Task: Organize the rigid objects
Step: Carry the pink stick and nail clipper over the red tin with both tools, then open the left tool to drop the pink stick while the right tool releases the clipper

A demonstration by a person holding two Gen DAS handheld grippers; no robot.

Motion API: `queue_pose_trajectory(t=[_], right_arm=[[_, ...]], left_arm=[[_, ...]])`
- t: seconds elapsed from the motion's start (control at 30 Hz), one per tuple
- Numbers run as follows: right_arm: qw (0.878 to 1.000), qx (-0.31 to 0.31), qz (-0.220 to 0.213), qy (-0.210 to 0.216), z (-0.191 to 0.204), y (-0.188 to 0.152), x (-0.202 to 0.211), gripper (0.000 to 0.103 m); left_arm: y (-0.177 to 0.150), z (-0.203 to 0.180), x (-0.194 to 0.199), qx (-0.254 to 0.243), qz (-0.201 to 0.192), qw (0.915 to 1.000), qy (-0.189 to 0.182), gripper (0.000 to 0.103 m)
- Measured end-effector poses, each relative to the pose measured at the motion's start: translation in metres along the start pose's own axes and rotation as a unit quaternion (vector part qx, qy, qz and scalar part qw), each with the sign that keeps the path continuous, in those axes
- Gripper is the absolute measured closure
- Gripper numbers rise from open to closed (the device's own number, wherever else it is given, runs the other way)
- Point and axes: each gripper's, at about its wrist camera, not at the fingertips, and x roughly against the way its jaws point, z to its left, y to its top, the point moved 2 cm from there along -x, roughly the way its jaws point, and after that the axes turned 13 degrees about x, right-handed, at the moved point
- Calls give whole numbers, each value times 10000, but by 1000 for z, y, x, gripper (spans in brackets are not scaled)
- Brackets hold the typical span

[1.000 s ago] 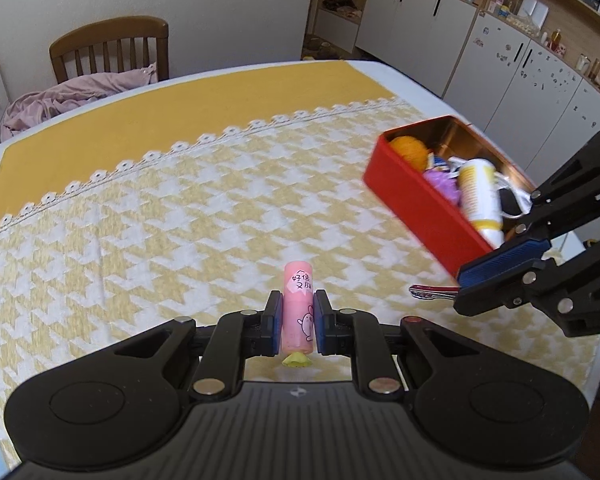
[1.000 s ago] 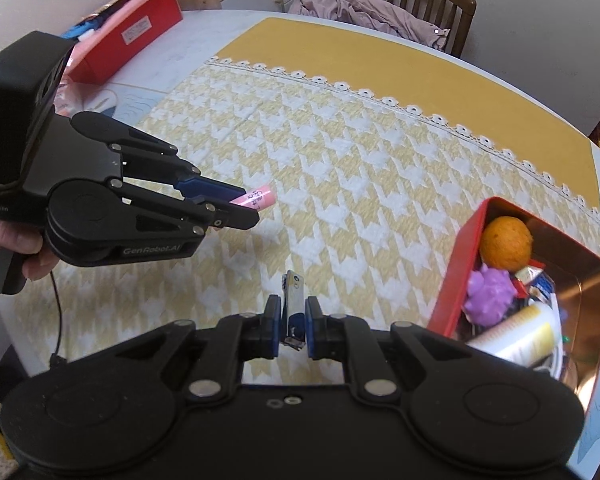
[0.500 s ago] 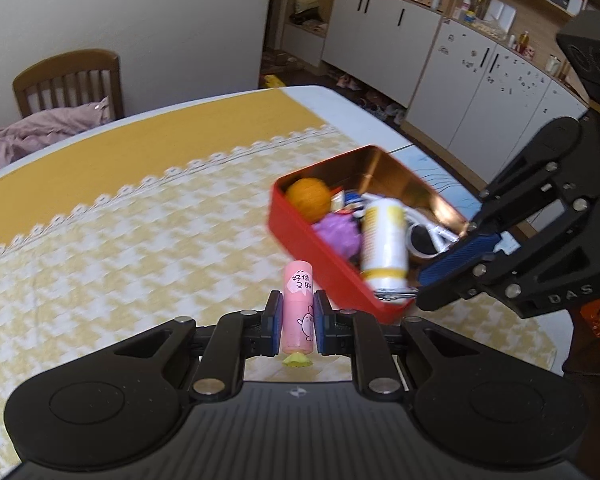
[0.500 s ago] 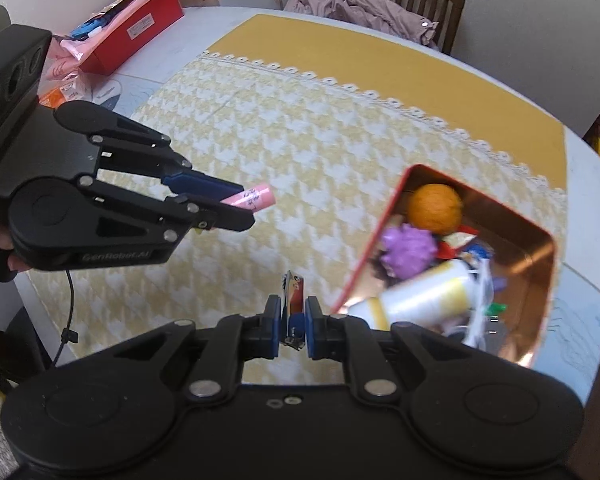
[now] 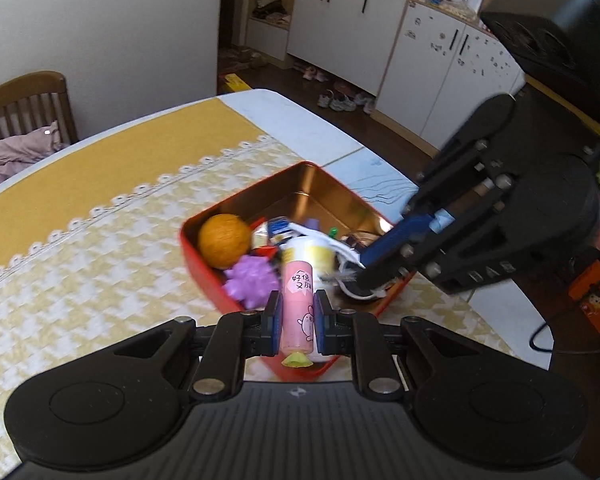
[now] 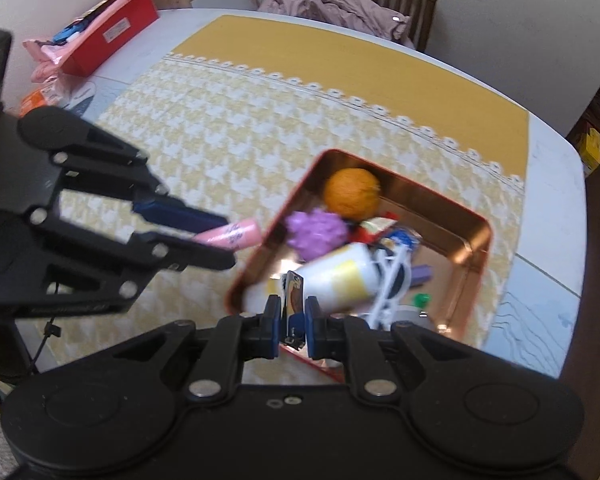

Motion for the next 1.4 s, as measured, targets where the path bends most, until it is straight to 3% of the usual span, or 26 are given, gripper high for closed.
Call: queue_pose_trajectory(t=[0.53, 1.4], right_arm=[[9994, -135, 198, -268, -80, -21, -19, 92], [9988, -82, 423, -216, -77, -35, -55, 91]], left_arm=[[12, -45, -67, -222, 500, 9985, -46, 88], [5, -36, -112, 175, 927, 9955, 100, 88]])
